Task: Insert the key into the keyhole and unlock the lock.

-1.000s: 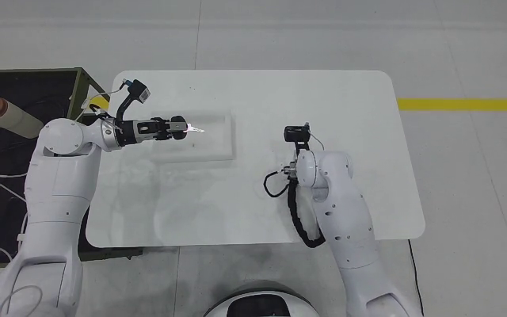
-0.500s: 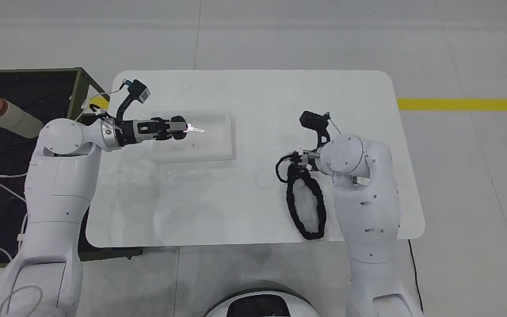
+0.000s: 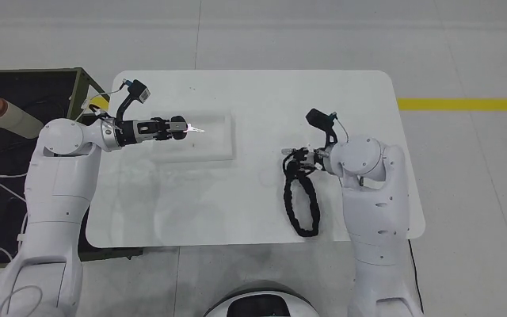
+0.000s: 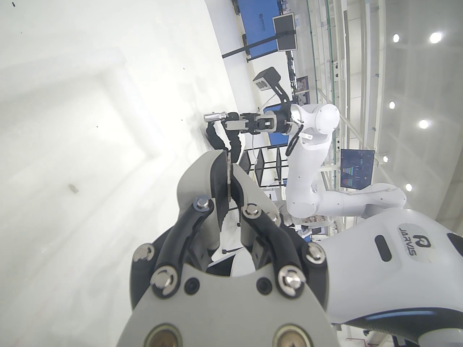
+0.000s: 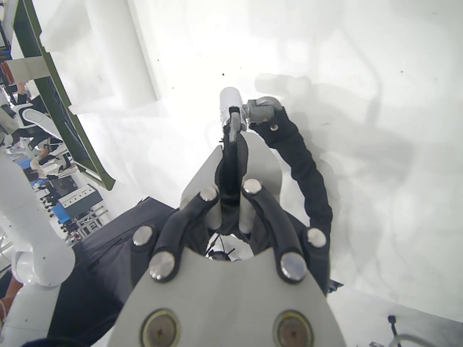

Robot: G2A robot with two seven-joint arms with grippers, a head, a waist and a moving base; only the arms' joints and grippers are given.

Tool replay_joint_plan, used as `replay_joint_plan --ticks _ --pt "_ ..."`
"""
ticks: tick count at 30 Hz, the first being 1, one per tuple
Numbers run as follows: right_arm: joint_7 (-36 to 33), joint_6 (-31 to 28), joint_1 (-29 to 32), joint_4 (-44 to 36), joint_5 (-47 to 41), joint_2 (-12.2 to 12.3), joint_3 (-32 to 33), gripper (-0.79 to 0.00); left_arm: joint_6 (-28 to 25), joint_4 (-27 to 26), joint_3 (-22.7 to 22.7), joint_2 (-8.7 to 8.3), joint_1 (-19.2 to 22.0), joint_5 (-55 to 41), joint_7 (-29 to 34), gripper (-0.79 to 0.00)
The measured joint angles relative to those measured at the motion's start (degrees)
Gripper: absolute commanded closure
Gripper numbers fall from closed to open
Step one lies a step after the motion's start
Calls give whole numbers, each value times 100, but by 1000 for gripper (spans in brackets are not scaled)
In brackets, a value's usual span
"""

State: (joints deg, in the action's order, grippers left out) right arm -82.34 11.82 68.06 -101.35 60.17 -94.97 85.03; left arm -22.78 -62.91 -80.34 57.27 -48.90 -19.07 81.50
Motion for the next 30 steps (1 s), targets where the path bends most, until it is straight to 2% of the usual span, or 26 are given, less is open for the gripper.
replay_joint_plan --ticks 2,4,7,10,13,24,26,28,30 --pt "941 -970 629 -718 -600 41 76 0 0 0 0 0 0 0 0 0" --pt "1953 -1879 1031 -1034 -869 85 215 0 0 0 0 0 0 0 0 0" --pt "2961 -2776 1245 -1013 -923 147 259 0 0 0 0 0 0 0 0 0" --pt "3453 -3307 1250 -889 -1229 199 251 0 0 0 0 0 0 0 0 0" --pt "3549 -3486 1157 -782 -1742 234 300 0 0 0 0 0 0 0 0 0" --pt "3545 -3475 1162 -790 -1709 235 304 0 0 0 0 0 0 0 0 0" --pt "3749 -3502 1377 -912 -1808 252 340 0 0 0 0 0 0 0 0 0" --pt "3878 -3635 1591 -703 -2330 280 398 0 0 0 0 0 0 0 0 0" --pt "3655 -3717 1422 -235 -3200 320 505 0 0 0 0 0 0 0 0 0"
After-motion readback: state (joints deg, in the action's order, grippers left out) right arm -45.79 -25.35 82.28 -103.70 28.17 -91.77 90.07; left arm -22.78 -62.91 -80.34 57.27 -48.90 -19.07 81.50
